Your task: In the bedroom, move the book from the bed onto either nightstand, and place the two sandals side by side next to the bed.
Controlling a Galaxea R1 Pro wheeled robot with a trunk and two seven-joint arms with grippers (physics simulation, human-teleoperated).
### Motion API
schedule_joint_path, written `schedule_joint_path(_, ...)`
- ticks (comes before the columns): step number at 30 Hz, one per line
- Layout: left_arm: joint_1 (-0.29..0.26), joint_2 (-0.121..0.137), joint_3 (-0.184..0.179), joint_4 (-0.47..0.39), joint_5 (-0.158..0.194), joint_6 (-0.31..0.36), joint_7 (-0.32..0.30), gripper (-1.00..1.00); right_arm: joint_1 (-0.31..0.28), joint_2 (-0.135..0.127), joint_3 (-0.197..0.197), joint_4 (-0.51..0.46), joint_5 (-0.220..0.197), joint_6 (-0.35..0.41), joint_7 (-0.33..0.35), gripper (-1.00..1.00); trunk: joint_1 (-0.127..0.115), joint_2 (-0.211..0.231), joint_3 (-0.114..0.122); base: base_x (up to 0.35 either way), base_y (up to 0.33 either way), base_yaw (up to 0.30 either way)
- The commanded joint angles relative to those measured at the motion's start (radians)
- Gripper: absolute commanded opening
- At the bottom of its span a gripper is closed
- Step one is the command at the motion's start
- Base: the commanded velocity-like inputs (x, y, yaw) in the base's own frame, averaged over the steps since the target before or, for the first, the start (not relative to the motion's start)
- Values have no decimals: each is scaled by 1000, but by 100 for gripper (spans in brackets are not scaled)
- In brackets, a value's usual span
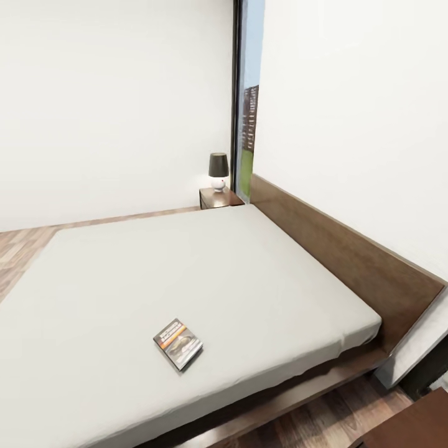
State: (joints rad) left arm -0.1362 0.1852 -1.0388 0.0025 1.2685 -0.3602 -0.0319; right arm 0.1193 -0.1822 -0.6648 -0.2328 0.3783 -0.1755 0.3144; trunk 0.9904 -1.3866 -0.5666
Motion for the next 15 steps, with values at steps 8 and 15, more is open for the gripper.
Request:
schedule_joint_path(8,0,-6,-7,2,11,-2,-3,100,0,2,-9,-1,8,-2,6,100,0,0,-7,29,-14,163)
schedule_joint_path(15,0,-10,-7,2,10,-2,-3,100,0,2,-9,-1,8,-2,6,100,0,0,-13,6,-3,208)
